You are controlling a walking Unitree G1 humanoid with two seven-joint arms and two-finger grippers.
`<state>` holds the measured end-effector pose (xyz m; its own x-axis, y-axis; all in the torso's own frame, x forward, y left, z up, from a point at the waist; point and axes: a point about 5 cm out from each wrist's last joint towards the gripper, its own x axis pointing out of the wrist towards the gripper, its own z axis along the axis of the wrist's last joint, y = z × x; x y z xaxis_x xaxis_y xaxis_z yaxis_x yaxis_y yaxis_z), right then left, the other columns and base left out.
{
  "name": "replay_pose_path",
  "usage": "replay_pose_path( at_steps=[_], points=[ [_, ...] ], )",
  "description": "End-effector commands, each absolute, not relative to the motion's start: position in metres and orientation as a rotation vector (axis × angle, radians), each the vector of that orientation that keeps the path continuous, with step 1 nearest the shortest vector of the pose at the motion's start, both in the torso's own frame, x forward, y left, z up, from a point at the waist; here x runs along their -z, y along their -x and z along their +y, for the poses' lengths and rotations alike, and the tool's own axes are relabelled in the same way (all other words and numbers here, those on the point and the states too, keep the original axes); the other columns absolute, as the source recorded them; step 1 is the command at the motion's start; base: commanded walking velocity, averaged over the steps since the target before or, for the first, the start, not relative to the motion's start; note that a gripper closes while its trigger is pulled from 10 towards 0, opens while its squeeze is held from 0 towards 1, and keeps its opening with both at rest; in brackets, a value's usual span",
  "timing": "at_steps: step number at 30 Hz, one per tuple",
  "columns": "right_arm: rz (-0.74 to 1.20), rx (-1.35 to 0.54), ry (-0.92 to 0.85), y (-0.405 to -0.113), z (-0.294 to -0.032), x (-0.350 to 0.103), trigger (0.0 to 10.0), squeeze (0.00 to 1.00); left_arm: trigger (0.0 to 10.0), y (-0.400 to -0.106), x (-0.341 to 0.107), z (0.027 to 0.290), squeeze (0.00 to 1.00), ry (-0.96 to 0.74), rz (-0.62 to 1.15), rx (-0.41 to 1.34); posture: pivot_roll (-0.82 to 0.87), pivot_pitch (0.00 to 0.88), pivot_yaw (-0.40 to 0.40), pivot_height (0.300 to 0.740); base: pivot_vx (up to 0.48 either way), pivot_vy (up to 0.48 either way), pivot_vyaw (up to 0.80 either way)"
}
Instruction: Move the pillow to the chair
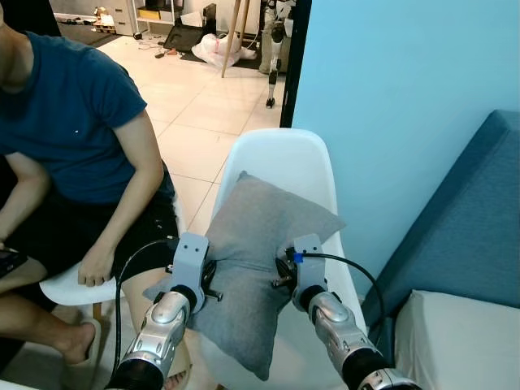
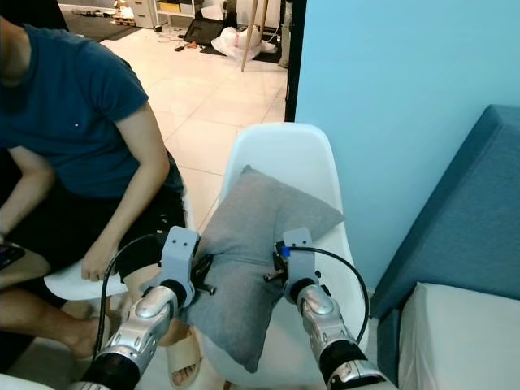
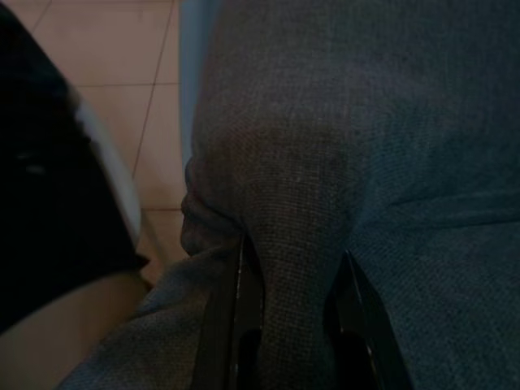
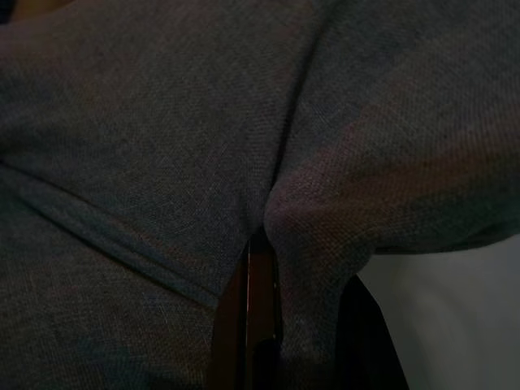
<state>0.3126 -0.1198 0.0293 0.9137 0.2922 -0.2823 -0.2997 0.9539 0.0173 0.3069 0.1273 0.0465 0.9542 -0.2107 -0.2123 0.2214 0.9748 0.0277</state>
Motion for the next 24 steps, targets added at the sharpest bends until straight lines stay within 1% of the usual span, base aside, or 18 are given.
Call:
replay_pose_path(
  at_steps=[1,13,24],
  points=[
    [0.342,-0.171,0.037,-0.3064,-0.1526,-0.0187,10.0,0.0,10.0,-0.3152,-0.0596,0.1584,0.0,-0.045,0.15,0.08,0.0,0.039,-0.012,0.74,0.0,0.0,0.0],
    [0.34,-0.177,0.043,-0.3068,-0.1541,-0.0196,10.0,0.0,10.0,-0.3116,-0.0559,0.1512,0.0,-0.06,0.154,0.118,0.0,0.036,-0.021,0.74,0.0,0.0,0.0],
    [0.346,-0.186,0.05,-0.306,-0.1556,-0.0187,10.0,0.0,10.0,-0.3095,-0.0542,0.1528,0.0,-0.044,0.158,0.091,-0.01,0.039,-0.031,0.74,0.0,-0.48,0.0]
  ],
)
